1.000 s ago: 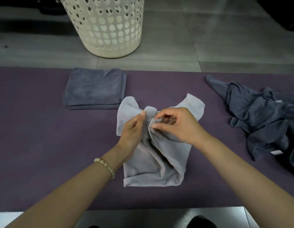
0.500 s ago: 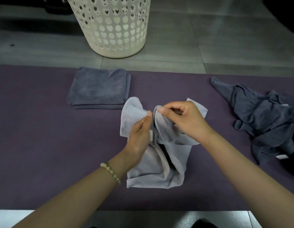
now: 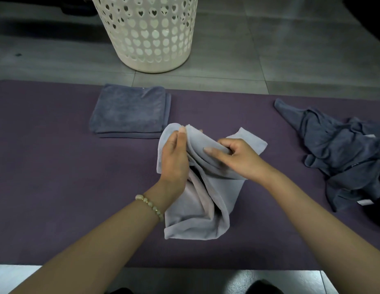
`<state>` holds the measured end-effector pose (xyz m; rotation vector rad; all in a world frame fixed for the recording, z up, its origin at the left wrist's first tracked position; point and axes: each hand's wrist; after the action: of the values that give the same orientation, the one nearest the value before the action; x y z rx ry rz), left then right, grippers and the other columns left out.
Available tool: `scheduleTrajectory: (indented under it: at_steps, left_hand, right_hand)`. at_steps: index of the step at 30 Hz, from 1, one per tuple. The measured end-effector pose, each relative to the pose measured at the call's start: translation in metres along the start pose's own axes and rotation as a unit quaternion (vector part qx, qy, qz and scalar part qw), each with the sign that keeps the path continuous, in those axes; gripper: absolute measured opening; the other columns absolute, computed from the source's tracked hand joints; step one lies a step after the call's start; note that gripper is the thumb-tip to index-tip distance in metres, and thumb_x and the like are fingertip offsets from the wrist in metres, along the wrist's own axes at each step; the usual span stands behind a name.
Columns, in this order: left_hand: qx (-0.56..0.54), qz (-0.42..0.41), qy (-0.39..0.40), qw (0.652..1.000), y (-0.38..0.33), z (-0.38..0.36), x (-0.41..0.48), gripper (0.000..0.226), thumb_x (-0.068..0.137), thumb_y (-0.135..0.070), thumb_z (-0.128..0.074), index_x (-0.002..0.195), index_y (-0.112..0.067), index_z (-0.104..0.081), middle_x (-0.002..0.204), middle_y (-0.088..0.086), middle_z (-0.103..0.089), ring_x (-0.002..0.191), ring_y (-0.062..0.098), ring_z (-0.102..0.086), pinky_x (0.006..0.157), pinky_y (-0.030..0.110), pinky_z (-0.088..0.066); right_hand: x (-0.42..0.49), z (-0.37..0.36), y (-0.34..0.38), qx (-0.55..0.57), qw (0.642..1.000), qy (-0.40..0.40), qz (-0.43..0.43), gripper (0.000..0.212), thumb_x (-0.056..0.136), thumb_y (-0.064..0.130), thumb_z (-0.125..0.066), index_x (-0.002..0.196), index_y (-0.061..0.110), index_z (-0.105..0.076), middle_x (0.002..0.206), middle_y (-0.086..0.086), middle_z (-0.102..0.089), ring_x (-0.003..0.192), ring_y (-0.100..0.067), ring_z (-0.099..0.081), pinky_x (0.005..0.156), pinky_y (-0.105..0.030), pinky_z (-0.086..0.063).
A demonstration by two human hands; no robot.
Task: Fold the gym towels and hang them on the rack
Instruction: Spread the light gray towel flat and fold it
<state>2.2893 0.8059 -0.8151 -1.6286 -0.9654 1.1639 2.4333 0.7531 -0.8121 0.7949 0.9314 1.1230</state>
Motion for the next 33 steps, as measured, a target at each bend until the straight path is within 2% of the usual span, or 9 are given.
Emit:
scheduleTrajectory:
  at_steps: [3,5,7,10,15,18,23,26,33]
  left_hand:
    - [-0.106,0.094,-0.017,0.990,-0.008,0.008,0.015,0.048,0.100,-0.039,-0.039,0.104,0.002,-0.062,0.085,0.012,-0.070,0.072,0.019,-0.068,0.066,0.028,-0.057]
    - [-0.080,0.123,-0.035,0.989,-0.010,0.015,0.021,0.046,0.100,-0.042,-0.039,0.090,-0.005,-0.064,0.066,0.004,-0.066,0.056,0.013,-0.063,0.056,0.023,-0.052]
    - [0.008,0.085,-0.015,0.996,-0.011,0.025,0.023,0.051,0.101,-0.040,-0.038,0.059,-0.013,-0.047,0.044,-0.004,-0.049,0.039,0.007,-0.046,0.045,0.018,-0.040]
    - [0.150,-0.023,0.067,0.986,-0.010,0.049,0.029,0.051,0.100,-0.038,-0.042,0.056,-0.019,-0.024,0.045,-0.008,-0.026,0.038,0.007,-0.025,0.039,0.020,-0.026]
    - [0.516,-0.013,0.140,0.845,0.009,0.111,0.040,0.057,0.091,-0.059,-0.043,0.056,-0.017,-0.028,0.050,-0.004,-0.031,0.049,0.013,-0.028,0.052,0.028,-0.032]
    - [0.585,0.049,0.177,0.790,0.029,0.129,0.031,0.061,0.093,-0.059,-0.038,0.053,-0.013,-0.037,0.046,-0.003,-0.040,0.046,0.012,-0.036,0.053,0.026,-0.033]
    - [0.508,0.037,0.058,0.859,0.052,0.135,0.037,0.047,0.092,-0.055,-0.045,0.086,-0.013,-0.063,0.077,0.004,-0.067,0.081,0.026,-0.062,0.066,0.029,-0.043]
    - [0.492,0.104,0.028,0.864,0.063,0.133,0.052,0.074,0.088,-0.062,-0.042,0.126,0.001,-0.050,0.117,0.015,-0.063,0.112,0.036,-0.055,0.088,0.039,-0.042]
    - [0.410,0.141,0.082,0.897,0.080,0.126,0.067,0.020,0.097,-0.043,-0.045,0.102,-0.026,-0.055,0.101,-0.007,-0.058,0.103,0.017,-0.050,0.080,0.024,-0.039]
  right_hand:
    - [-0.004,0.003,-0.009,-0.011,0.998,0.061,0.001,0.037,0.080,0.051,-0.067,0.071,0.015,-0.063,0.066,-0.002,-0.054,0.061,-0.020,-0.046,0.063,-0.029,-0.042]
    - [-0.007,0.000,-0.011,-0.009,0.995,0.098,-0.008,0.030,0.083,0.044,-0.068,0.062,0.025,-0.058,0.059,0.005,-0.047,0.056,-0.012,-0.042,0.058,-0.023,-0.039]
    - [-0.007,-0.005,-0.015,-0.030,0.994,0.107,-0.006,0.038,0.082,0.038,-0.071,0.062,0.013,-0.051,0.056,0.007,-0.040,0.054,-0.007,-0.037,0.053,-0.019,-0.033]
    - [-0.004,-0.001,-0.033,-0.138,0.985,0.101,0.016,0.049,0.076,0.047,-0.074,0.064,0.007,-0.048,0.057,0.006,-0.037,0.055,-0.006,-0.033,0.055,-0.018,-0.029]
    - [-0.003,0.010,-0.078,-0.204,0.977,0.060,0.016,0.030,0.076,0.047,-0.074,0.057,0.032,-0.056,0.058,0.015,-0.057,0.062,-0.005,-0.052,0.074,-0.028,-0.044]
    - [0.004,-0.001,-0.082,-0.164,0.986,0.007,0.033,0.022,0.083,0.037,-0.071,0.068,0.024,-0.062,0.070,0.018,-0.061,0.075,-0.003,-0.055,0.080,-0.024,-0.041]
    - [0.008,-0.018,-0.084,-0.017,0.998,-0.030,-0.061,0.014,0.085,0.028,-0.070,0.082,0.015,-0.066,0.081,0.008,-0.066,0.078,-0.007,-0.057,0.075,-0.015,-0.045]
    - [0.002,-0.029,-0.094,-0.013,0.994,-0.007,-0.109,0.017,0.080,0.029,-0.075,0.089,0.018,-0.065,0.091,0.008,-0.063,0.083,-0.009,-0.056,0.070,-0.005,-0.042]
    - [0.004,-0.041,-0.107,-0.006,0.984,-0.107,-0.144,0.037,0.074,0.029,-0.081,0.093,0.019,-0.051,0.108,-0.001,-0.053,0.087,-0.013,-0.051,0.074,-0.015,-0.042]
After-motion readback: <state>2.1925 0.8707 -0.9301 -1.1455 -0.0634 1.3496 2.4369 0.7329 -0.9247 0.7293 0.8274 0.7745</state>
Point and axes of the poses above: each hand's wrist, its own x-axis towards the middle knuckle, its own z-axis out of the back of the hand, y = z × x
